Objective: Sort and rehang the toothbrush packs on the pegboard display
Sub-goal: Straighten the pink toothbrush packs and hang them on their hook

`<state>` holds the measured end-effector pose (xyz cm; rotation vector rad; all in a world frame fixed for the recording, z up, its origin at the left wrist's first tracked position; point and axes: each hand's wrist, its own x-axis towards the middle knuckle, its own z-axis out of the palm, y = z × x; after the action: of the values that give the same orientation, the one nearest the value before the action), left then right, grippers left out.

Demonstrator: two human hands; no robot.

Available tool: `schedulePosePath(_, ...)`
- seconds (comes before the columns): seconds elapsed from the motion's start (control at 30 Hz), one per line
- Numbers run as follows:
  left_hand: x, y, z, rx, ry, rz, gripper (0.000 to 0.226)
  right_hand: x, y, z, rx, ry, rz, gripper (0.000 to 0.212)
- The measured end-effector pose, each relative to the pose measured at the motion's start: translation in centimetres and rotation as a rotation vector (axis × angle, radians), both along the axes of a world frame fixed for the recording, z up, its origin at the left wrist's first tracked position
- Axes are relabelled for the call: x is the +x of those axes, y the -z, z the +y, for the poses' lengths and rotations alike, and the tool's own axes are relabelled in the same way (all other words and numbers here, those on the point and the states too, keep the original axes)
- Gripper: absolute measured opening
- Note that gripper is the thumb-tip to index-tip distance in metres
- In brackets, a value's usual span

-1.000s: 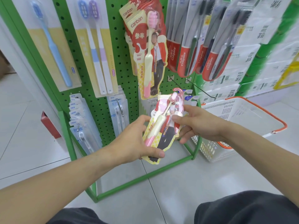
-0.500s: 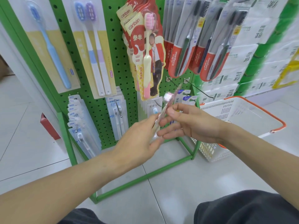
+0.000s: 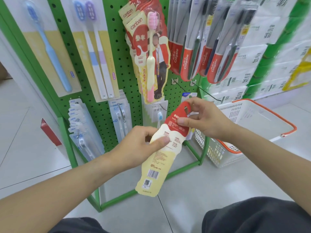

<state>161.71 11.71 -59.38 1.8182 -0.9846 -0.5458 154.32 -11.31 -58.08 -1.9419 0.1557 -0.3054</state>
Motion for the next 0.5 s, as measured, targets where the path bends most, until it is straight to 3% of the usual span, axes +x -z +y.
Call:
schedulePosePath(0.07,0.2,0.2,0.0,-0.007,-0.013,0.027,0.006,0.0,-0.1,0.5,-0.001,-0.045,-0.026,0.041)
schedulePosePath(0.2,0.5,0.4,0.2,0.025,0.045,0.076,0.024,0.2,-0.1,1.4,0.006,-0.123,-0.052,0.03)
schedulePosePath(0.33,0.7,0.4,0.2,0.062,0.024,0.041,0.022,0.3,-0.1,2.2,0.027,-0.072,-0.094,0.008)
schedulePosePath(0.5,0.5,0.8,0.1,0.12,0.052,0.056,0.014,0.1,-0.1,2.8,-0.041,-0.048,-0.05,0.026)
